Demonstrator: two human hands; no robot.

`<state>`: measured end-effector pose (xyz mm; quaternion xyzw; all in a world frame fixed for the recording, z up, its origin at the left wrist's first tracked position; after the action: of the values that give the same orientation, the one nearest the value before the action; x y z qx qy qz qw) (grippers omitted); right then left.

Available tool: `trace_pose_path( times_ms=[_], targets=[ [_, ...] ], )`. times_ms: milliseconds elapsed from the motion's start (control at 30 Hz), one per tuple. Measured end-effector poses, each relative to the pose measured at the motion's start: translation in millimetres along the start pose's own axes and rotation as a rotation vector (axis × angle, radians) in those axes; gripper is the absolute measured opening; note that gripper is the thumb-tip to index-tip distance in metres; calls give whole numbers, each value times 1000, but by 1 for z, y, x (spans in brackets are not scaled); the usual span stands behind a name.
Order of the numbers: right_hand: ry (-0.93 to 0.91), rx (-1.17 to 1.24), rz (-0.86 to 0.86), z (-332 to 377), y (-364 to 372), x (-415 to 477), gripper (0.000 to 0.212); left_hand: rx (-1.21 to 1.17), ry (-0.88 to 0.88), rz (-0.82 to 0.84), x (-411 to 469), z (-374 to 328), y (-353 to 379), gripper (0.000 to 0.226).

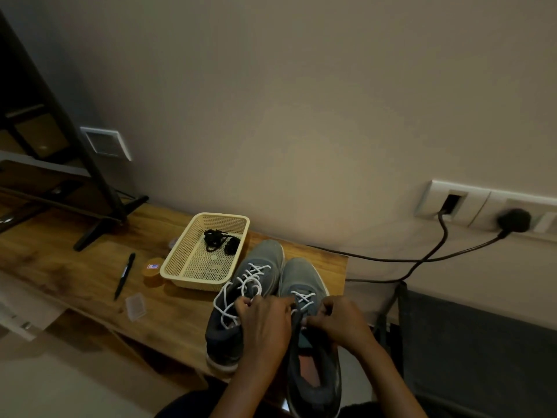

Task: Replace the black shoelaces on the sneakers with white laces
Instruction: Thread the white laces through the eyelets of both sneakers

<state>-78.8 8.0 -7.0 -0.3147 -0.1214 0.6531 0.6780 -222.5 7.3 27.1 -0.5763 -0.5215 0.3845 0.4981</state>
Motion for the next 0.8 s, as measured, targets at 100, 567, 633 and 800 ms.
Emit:
trace_pose_path(
  times_ms=[100,567,633,800],
  targets=[
    [8,-30,24,2,0,1,30,-25,-16,-208,8,0,-8,20],
    [-86,-39,49,6,-6,-18,29,39,118,-76,42,13,-93,15],
    [-88,-50,26,6,-5,-23,26,-39,142,-197,30,10,-129,12],
    [-174,-87,-1,15,-5,-35,28,-423,216,-294,-3,9,-179,11]
  ],
)
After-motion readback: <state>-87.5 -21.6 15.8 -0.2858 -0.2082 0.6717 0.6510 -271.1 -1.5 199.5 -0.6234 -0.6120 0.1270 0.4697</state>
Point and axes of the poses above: each hand's wrist, its own x-axis towards the middle knuckle, its own y-axis out of the palm, z = x × y, the point moved 2 cm from there along x, towards the middle knuckle, and after that the axes turned 5 degrees about x, right-handed, at the moved point
